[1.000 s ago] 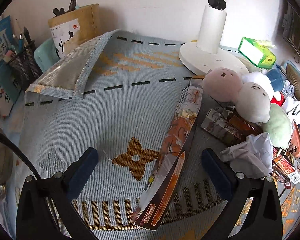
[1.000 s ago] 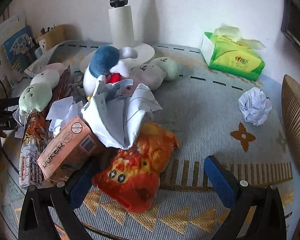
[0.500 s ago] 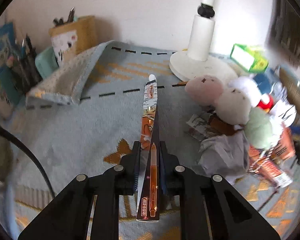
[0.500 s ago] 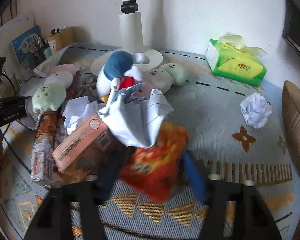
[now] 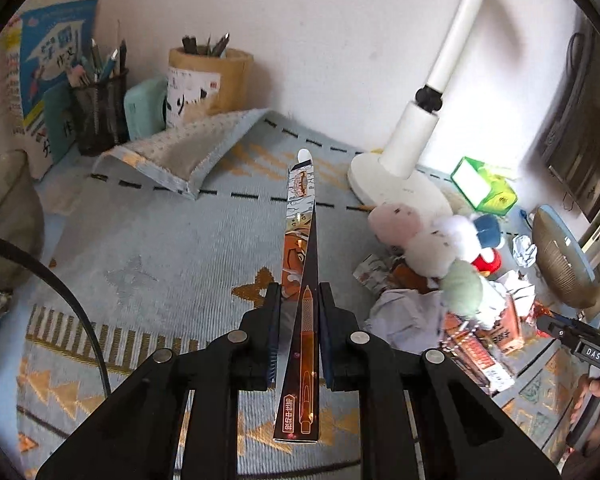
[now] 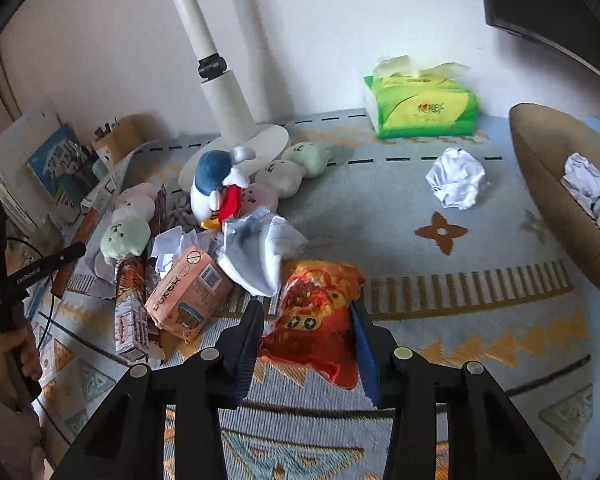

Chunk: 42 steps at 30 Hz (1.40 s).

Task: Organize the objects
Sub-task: 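Grasp the long orange snack box with the left gripper while the right grasps the orange snack bag, then carry the snack box and snack bag toward the brown glass bowl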

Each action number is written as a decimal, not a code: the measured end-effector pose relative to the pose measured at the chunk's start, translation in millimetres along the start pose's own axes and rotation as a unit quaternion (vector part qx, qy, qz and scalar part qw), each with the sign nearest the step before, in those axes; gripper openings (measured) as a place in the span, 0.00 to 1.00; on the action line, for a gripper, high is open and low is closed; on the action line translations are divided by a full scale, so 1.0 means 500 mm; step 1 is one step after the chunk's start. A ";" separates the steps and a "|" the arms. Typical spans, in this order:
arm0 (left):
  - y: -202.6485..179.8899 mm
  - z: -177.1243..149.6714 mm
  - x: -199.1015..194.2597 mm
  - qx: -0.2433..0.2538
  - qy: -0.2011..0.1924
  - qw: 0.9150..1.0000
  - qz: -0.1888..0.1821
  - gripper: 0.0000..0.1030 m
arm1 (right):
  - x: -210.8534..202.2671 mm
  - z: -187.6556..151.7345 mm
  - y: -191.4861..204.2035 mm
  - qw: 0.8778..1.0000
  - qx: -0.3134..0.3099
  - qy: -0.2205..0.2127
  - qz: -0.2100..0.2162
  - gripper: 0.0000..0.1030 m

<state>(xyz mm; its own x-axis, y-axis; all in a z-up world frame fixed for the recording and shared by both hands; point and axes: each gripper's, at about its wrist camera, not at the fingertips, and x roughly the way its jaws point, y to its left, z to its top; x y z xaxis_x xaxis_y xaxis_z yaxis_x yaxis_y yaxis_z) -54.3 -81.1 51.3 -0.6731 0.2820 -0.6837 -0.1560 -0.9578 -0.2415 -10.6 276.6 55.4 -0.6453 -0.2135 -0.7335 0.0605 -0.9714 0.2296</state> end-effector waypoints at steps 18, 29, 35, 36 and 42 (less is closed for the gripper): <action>-0.097 0.013 -0.078 0.028 -0.033 0.999 -0.024 0.13 | -0.129 -0.004 -0.041 0.996 0.047 -0.059 0.051 0.41; -0.180 0.027 -0.106 0.061 -0.042 0.997 -0.027 0.13 | -0.193 -0.001 -0.077 0.988 0.081 -0.104 0.084 0.41; -0.221 0.037 -0.117 0.076 -0.056 0.995 -0.010 0.13 | -0.217 0.000 -0.102 0.984 0.094 -0.118 0.099 0.41; -0.228 0.039 -0.117 0.079 -0.058 0.995 -0.004 0.13 | -0.219 0.000 -0.105 0.982 0.098 -0.119 0.105 0.41; -0.274 0.053 -0.121 0.089 -0.070 0.994 -0.011 0.13 | -0.242 0.007 -0.136 0.976 0.112 -0.132 0.130 0.41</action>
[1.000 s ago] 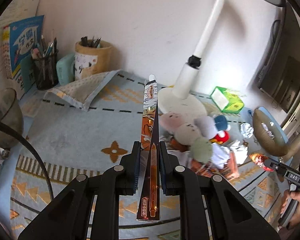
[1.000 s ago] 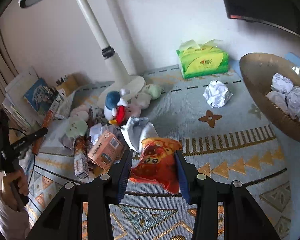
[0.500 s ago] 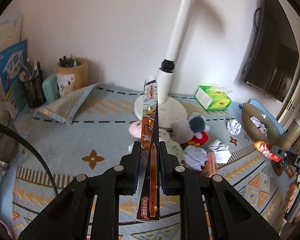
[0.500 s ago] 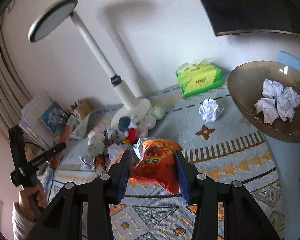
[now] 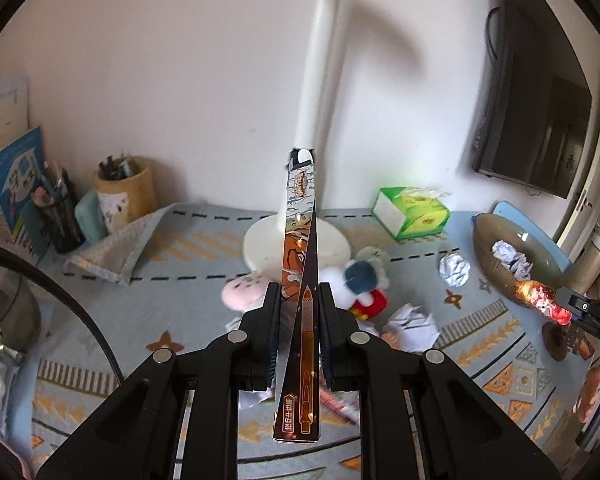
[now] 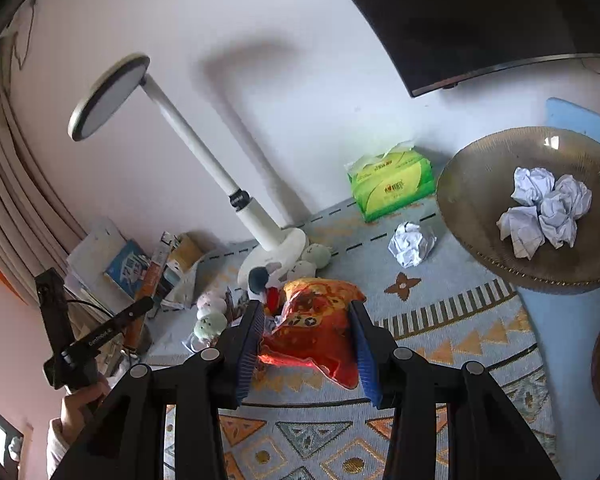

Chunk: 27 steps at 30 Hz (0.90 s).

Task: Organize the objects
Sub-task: 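Carry the snack box and snack bag toward the brown glass bowl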

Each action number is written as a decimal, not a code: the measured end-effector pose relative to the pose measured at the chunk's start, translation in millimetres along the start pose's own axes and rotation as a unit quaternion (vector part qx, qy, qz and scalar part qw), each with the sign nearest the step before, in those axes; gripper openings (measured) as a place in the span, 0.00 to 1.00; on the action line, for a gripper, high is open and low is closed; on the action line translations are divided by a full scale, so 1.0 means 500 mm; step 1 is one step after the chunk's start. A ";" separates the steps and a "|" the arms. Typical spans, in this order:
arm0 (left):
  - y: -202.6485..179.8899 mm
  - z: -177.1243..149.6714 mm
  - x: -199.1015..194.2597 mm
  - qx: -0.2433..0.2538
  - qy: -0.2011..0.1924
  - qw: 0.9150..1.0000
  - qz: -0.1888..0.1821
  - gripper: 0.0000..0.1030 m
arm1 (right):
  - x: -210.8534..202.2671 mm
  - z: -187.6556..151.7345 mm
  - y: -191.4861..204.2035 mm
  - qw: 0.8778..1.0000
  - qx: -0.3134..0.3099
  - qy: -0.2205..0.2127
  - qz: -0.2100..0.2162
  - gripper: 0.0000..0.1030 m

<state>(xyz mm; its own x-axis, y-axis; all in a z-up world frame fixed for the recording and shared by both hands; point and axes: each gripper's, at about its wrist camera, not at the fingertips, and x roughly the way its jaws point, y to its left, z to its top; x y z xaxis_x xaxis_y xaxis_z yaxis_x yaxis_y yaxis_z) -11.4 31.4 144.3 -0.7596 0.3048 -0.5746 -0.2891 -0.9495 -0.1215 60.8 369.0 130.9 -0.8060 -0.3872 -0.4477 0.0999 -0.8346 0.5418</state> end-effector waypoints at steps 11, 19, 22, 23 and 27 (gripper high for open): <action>-0.106 0.041 0.036 0.026 -0.007 0.999 -0.020 0.13 | -0.063 0.046 -0.050 0.999 0.006 -0.033 0.002 0.41; -0.206 0.075 0.084 0.050 -0.007 0.997 -0.059 0.13 | -0.101 0.084 -0.102 0.999 0.008 -0.046 0.001 0.41; -0.252 0.089 0.103 0.063 -0.005 0.995 -0.075 0.13 | -0.121 0.105 -0.123 0.998 0.008 -0.057 -0.004 0.41; -0.267 0.093 0.109 0.067 -0.005 0.995 -0.080 0.13 | -0.127 0.111 -0.129 0.998 0.010 -0.060 -0.004 0.41; -0.329 0.113 0.136 0.081 -0.002 0.991 -0.107 0.13 | -0.161 0.148 -0.159 0.997 0.008 -0.079 -0.021 0.41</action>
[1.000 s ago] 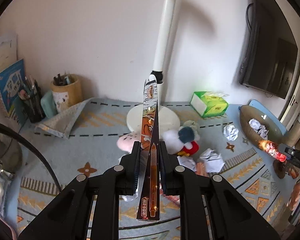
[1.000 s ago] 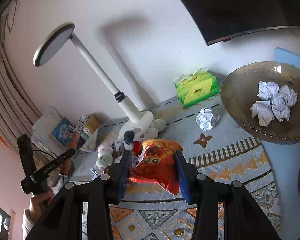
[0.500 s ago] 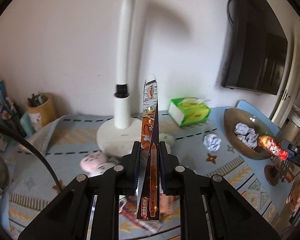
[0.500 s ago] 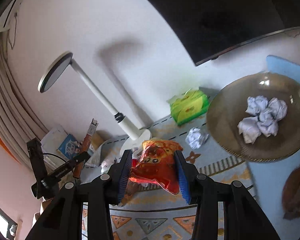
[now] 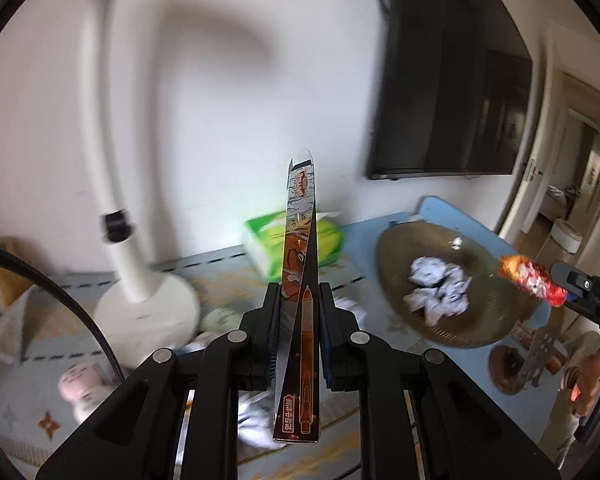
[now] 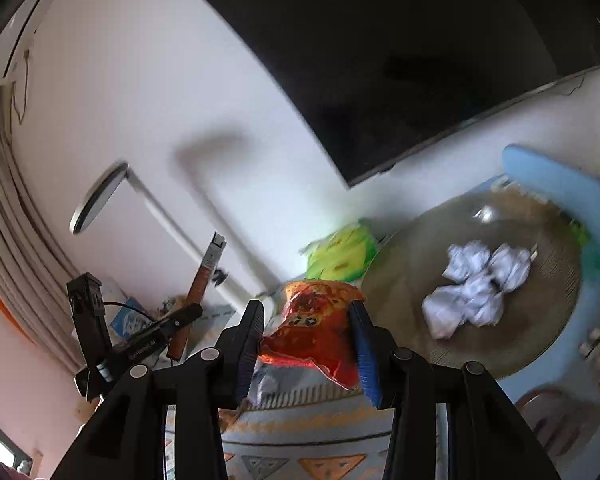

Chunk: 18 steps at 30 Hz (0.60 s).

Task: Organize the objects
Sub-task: 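Carry the snack box and snack bag toward the brown glass bowl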

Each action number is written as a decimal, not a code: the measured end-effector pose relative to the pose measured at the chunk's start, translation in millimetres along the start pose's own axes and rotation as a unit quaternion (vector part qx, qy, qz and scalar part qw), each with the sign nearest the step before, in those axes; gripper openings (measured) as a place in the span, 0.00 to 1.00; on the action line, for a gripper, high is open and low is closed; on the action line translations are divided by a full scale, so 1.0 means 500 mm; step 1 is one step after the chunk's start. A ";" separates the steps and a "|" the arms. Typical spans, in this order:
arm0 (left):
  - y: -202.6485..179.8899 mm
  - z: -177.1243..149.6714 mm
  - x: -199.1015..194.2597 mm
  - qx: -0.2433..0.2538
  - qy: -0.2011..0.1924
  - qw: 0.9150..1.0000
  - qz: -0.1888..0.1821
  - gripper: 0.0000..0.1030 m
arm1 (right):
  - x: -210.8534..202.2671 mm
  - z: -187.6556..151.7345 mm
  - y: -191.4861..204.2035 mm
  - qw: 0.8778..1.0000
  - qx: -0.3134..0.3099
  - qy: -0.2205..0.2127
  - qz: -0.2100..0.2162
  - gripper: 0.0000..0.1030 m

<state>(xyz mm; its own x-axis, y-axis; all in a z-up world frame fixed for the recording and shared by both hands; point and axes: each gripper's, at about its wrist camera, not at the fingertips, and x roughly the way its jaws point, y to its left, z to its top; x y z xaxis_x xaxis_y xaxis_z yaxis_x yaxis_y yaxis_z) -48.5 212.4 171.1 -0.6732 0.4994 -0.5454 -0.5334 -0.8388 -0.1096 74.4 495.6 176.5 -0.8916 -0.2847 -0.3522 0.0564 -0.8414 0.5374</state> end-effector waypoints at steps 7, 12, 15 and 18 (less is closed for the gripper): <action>-0.101 0.038 0.076 0.038 0.008 0.998 -0.044 0.13 | -0.036 0.055 -0.076 0.999 0.017 -0.024 -0.038 0.41; -0.157 0.046 0.124 0.054 0.018 0.996 -0.073 0.14 | -0.045 0.067 -0.122 0.998 0.028 -0.021 -0.054 0.41; -0.183 0.045 0.159 0.058 0.027 0.994 -0.087 0.14 | -0.045 0.072 -0.142 0.997 0.028 -0.016 -0.071 0.41; -0.202 0.041 0.184 0.055 0.036 0.993 -0.100 0.13 | -0.043 0.079 -0.160 0.996 0.034 -0.012 -0.077 0.41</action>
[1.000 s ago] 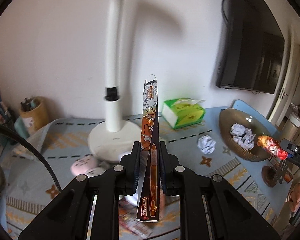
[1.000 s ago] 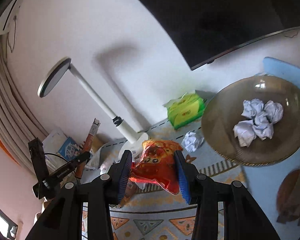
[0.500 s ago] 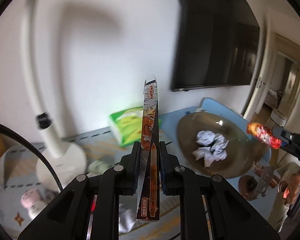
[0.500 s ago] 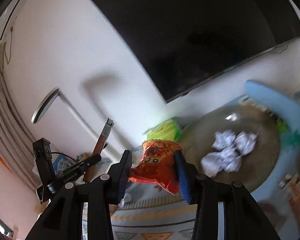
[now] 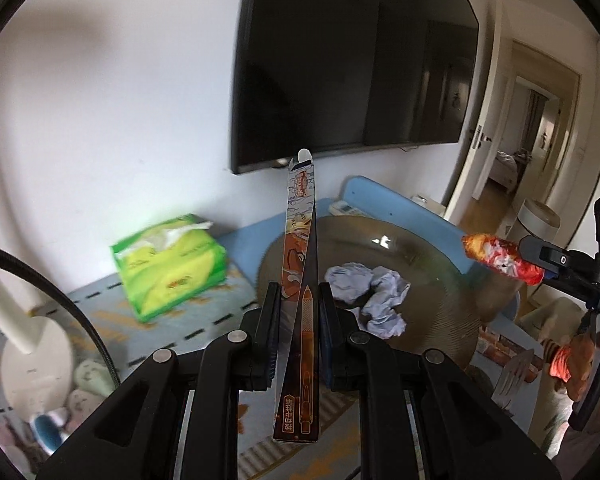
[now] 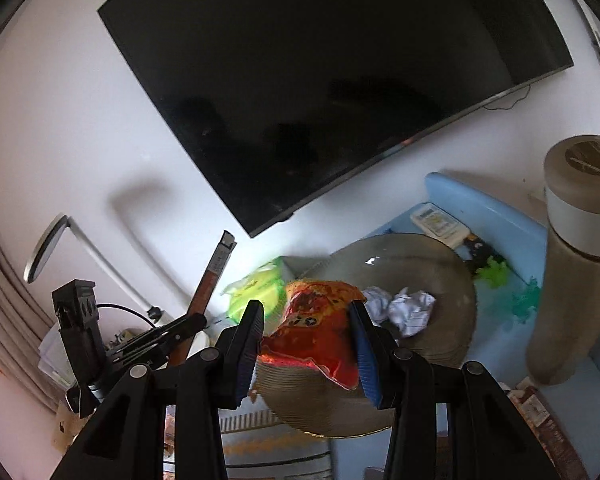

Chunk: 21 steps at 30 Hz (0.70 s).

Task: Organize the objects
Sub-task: 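Carry the snack box and snack bag toward the brown glass bowl, then open both grippers to drop the snack box and bag into the bowl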

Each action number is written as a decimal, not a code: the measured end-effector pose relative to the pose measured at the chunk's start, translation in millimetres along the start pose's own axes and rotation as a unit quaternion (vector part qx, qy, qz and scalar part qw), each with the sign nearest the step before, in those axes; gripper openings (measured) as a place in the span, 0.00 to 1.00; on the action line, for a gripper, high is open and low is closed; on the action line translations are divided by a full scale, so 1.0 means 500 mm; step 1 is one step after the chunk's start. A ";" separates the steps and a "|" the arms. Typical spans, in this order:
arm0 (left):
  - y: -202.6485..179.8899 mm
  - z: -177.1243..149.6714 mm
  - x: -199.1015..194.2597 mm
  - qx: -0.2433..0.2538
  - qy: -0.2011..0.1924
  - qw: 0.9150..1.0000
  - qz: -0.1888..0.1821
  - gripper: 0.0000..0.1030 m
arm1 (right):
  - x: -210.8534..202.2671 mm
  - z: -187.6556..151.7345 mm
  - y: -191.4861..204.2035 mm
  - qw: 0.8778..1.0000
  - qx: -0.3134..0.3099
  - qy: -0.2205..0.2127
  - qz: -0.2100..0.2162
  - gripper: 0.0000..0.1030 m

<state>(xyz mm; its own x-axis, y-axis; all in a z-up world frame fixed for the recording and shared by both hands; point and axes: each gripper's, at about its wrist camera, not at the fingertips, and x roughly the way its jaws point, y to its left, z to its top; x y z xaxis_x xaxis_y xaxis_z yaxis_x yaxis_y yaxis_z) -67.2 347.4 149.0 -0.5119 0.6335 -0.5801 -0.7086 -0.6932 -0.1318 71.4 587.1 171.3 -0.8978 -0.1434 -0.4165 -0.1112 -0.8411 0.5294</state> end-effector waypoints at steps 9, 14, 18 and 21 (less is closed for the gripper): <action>-0.022 -0.003 0.070 0.010 0.024 0.999 -0.021 0.14 | 0.019 0.006 -0.039 1.000 0.012 0.006 -0.024 0.41; -0.024 -0.001 0.108 0.001 0.037 0.999 -0.032 0.13 | 0.036 0.009 -0.049 0.999 0.010 0.013 -0.036 0.41; -0.030 -0.008 0.147 0.003 0.073 0.997 -0.040 0.22 | 0.041 0.008 -0.049 0.999 0.008 0.012 -0.042 0.41; -0.024 -0.021 0.192 -0.023 0.135 0.987 -0.082 0.94 | 0.045 0.002 -0.050 0.999 0.014 0.021 -0.036 0.41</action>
<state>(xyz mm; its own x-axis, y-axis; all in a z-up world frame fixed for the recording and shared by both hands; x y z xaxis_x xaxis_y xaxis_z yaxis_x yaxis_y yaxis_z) -102.7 412.7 86.5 -0.2401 0.6281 -0.7402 -0.7451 -0.6080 -0.2742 53.3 605.5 149.4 -0.8689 -0.1051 -0.4837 -0.1870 -0.8350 0.5175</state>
